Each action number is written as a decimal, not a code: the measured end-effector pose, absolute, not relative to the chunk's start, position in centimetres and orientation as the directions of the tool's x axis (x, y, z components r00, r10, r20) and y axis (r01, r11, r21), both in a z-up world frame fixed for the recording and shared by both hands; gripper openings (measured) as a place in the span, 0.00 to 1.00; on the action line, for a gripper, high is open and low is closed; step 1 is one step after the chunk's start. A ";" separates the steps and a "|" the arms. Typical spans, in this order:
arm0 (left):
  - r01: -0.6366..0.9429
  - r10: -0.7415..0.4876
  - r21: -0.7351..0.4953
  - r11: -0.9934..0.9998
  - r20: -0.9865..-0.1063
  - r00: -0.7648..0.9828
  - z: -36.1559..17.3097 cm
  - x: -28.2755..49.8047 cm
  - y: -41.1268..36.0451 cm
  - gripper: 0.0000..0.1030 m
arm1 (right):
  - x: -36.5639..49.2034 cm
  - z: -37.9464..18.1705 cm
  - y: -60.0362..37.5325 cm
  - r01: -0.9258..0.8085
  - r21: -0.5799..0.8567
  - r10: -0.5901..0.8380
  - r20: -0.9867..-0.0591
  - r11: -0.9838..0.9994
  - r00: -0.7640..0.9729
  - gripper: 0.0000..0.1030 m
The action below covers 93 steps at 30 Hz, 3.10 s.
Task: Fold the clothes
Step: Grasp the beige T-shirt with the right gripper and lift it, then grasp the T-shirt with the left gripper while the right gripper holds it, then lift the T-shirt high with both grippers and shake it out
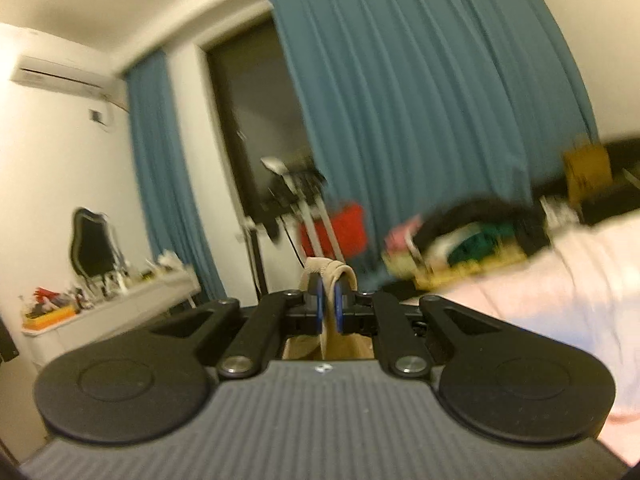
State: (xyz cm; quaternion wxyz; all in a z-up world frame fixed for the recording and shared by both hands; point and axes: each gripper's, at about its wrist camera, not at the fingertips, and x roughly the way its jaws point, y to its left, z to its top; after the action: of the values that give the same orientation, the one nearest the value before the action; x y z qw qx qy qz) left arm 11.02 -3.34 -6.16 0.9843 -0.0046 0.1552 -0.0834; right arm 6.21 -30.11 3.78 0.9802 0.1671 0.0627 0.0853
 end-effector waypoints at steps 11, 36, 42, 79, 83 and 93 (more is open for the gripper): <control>0.239 -0.261 -0.161 0.958 -0.135 0.956 0.9 2.8 2.2 0.04 | 9.3 1.1 -28.1 -0.154 0.364 0.282 -0.328 0.919 0.902 0.09; 0.103 -0.101 -0.028 0.994 -0.549 0.829 -3.8 12.9 3.3 0.64 | 14.6 -4.3 -24.7 -0.090 0.466 0.352 -0.515 0.880 0.782 0.10; 0.255 -0.150 0.161 0.953 -0.479 0.865 -3.4 9.0 -0.3 0.77 | 13.4 -3.6 -25.8 -0.065 0.498 0.341 -0.487 0.865 0.804 0.10; -0.081 0.092 0.300 0.951 -0.023 0.996 -1.6 5.7 -4.8 0.85 | 2.5 -1.2 -26.5 -0.005 0.246 0.113 -0.427 0.969 0.897 0.66; -0.078 0.090 0.259 0.963 -0.036 0.995 -1.2 5.4 -4.3 0.85 | 2.7 -0.8 -22.8 -0.118 0.156 0.169 -0.379 0.981 0.910 0.66; -0.119 0.133 0.194 0.974 -0.060 0.989 -1.0 5.4 -3.0 0.85 | 7.6 -4.2 -19.7 0.101 -0.020 -0.096 -0.521 0.995 0.848 0.64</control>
State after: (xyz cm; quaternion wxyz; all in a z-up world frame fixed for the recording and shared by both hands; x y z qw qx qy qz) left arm 5.43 -2.97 -0.96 0.9928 0.0954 0.0365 0.0633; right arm 7.59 -19.69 -4.21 0.9612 0.0039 0.2709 -0.0512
